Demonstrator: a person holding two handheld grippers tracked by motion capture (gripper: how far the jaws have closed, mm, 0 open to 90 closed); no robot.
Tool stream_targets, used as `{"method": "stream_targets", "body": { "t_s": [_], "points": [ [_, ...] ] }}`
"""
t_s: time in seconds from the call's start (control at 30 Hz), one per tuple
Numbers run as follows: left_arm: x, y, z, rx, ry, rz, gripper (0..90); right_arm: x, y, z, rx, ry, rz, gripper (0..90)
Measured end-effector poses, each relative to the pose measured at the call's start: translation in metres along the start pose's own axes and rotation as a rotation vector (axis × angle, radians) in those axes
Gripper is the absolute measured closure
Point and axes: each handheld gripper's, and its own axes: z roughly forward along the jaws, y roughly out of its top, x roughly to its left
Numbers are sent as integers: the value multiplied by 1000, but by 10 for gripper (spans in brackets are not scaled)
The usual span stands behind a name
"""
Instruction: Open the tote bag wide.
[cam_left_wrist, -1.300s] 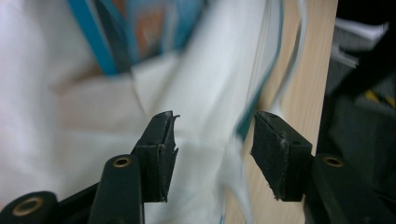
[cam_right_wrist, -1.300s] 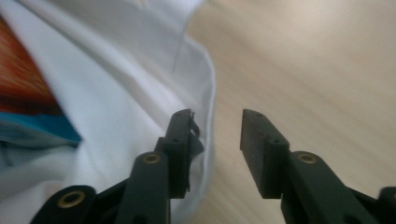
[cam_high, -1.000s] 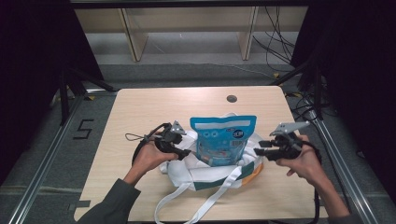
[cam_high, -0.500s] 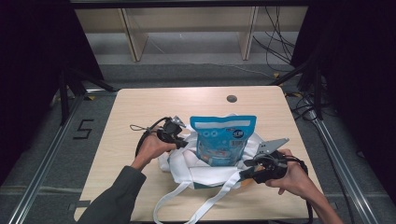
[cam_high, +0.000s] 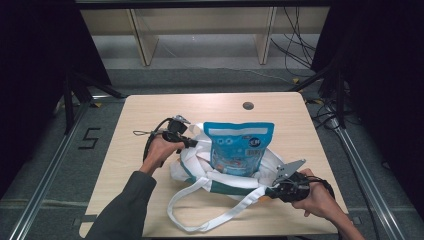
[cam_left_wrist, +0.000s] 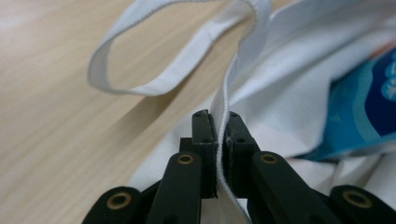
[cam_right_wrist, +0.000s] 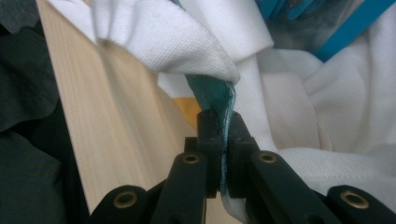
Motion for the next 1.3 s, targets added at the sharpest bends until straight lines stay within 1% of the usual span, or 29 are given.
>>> {"method": "stream_targets", "body": {
  "t_s": [0.1, 0.13, 0.17, 0.2, 0.23, 0.27, 0.3, 0.33, 0.4, 0.47, 0.5, 0.53, 0.57, 0.6, 0.63, 0.67, 0.73, 0.77, 0.83, 0.87, 0.9, 0.93, 1.07, 1.1, 1.13, 1.17, 1.23, 1.27, 1.3],
  "points": [
    [4, -2, 8, 8, 4, -21, 846, 1, -1, -5, -10, -6, 31, 879],
    [5, -5, 15, 26, 10, -22, 847, -4, -1, -3, -24, -8, -12, 879],
    [9, -10, 23, 69, 12, -15, 847, -2, -3, 2, 6, -15, 53, 879],
    [11, -15, 31, 70, -1, -35, 848, -4, -5, 11, 23, -25, 49, 879],
    [14, -21, 38, 40, -14, -94, 847, -5, -6, 18, 34, -30, 42, 878],
    [18, -24, 41, 30, -39, -114, 847, -9, -8, 27, 39, -25, 27, 878],
    [20, -26, 42, 9, -56, -148, 845, -10, -10, 32, 21, -38, 42, 878],
    [21, -27, 42, -6, -59, -169, 844, -10, -11, 32, 30, -19, 70, 878],
    [24, -26, 41, 14, -57, -155, 838, -7, -12, 32, 36, -8, 133, 877],
    [20, -22, 41, 15, -23, -158, 803, -9, -11, 35, 5, -39, 110, 876],
    [18, -20, 38, 26, -16, -141, 771, -10, -10, 36, 11, -57, 101, 875],
    [16, -18, 35, 17, -10, -147, 721, -11, -10, 35, 7, -46, 89, 873],
    [16, -16, 25, 32, 20, -120, 666, -9, -10, 33, 30, -42, 119, 869],
    [14, -14, 19, 28, 42, -125, 579, -7, -11, 33, 20, -34, 150, 861],
    [14, -14, 14, 36, 44, -117, 518, -9, -11, 31, -7, -45, 126, 836],
    [11, -13, 9, 40, 57, -122, 476, -8, -10, 27, 20, -30, 151, 817],
    [1, -13, -1, 75, 94, -82, 446, -10, -10, 27, -11, -51, 127, 781],
    [-4, -13, -6, 85, 105, -53, 414, -9, -10, 23, -29, -46, 139, 731],
    [-13, -14, -16, 38, 115, -29, 400, -6, -8, 12, -63, -58, 169, 667],
    [-21, -14, -26, 14, 130, -17, 385, -4, -5, 1, -96, -64, 159, 635],
    [-21, -14, -26, 14, 130, -17, 382, -4, -5, 1, -96, -64, 159, 635],
    [-24, -14, -35, -1, 139, 2, 382, -5, -4, -5, -104, -78, 138, 623],
    [-38, -15, -56, -75, 128, -11, 432, -14, 5, -36, -198, -117, 141, 598],
    [-41, -15, -57, -94, 105, 21, 481, -16, 7, -41, -207, -129, 165, 596],
    [-46, -16, -57, -94, 81, 42, 541, -28, 11, -47, -229, -173, 171, 607],
    [-49, -17, -56, -86, 67, 57, 541, -28, 11, -47, -229, -173, 171, 607],
    [-60, -23, -50, -54, 26, 66, 626, -37, 15, -49, -216, -197, 198, 649],
    [-62, -25, -45, -54, -10, 98, 670, -43, 17, -47, -210, -225, 190, 690],
    [-62, -27, -40, -53, -30, 151, 757, -54, 19, -39, -206, -245, 187, 798]
  ]
}}
